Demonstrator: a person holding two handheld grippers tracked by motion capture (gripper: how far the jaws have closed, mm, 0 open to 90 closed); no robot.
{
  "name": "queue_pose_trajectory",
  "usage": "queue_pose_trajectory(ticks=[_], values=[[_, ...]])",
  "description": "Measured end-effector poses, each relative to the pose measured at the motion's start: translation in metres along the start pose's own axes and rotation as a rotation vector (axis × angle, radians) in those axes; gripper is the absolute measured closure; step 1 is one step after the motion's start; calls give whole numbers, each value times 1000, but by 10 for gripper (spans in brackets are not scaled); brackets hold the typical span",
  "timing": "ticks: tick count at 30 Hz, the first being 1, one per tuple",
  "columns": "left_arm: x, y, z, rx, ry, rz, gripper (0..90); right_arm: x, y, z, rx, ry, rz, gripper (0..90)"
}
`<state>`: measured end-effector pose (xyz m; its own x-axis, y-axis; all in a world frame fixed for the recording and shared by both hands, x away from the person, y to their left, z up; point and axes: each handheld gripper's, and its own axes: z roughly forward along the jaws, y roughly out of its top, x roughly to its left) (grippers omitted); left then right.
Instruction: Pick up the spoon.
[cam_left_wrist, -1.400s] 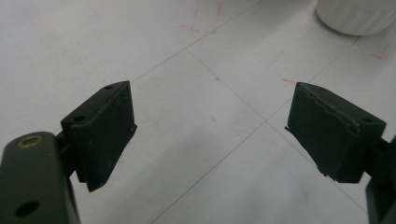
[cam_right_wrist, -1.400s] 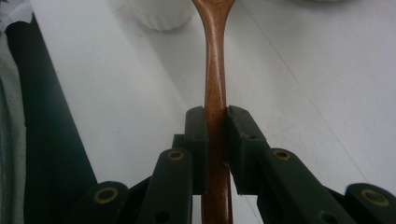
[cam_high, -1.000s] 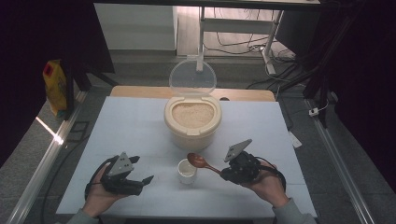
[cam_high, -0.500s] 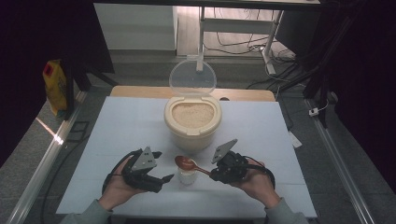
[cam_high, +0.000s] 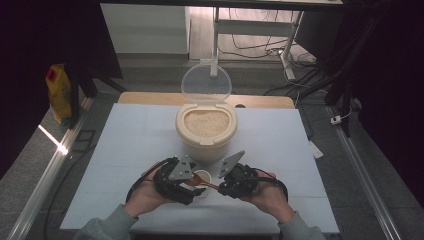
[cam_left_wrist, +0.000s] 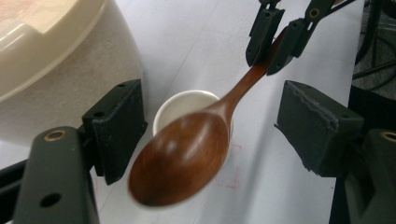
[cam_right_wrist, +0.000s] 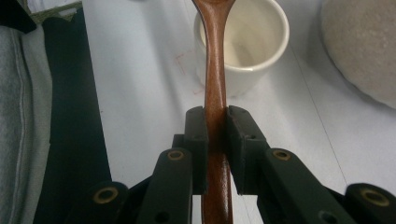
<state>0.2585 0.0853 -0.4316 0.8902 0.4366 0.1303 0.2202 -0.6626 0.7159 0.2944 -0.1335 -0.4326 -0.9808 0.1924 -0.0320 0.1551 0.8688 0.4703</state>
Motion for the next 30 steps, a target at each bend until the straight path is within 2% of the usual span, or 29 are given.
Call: queue_pose_trajectory(ticks=[5,8,14,17,23,25,30], values=[[1,2,8,26,-23,8,284,2,5,3,5,6,-18,786],[1,3,13,47,-51,18,318,2,8,5,1,6,-35,786],[0,3,18,87,-93,49,404,7,15,6,10,7,-56,786],[0,3,20,107,-110,61,438,9,18,6,9,0,-82,786],[-2,2,24,145,-123,83,508,12,21,7,19,5,-101,786],[-3,1,26,162,-126,98,531,13,22,7,24,1,-121,786],[-5,0,27,176,-122,106,636,17,23,7,29,-4,-141,786]])
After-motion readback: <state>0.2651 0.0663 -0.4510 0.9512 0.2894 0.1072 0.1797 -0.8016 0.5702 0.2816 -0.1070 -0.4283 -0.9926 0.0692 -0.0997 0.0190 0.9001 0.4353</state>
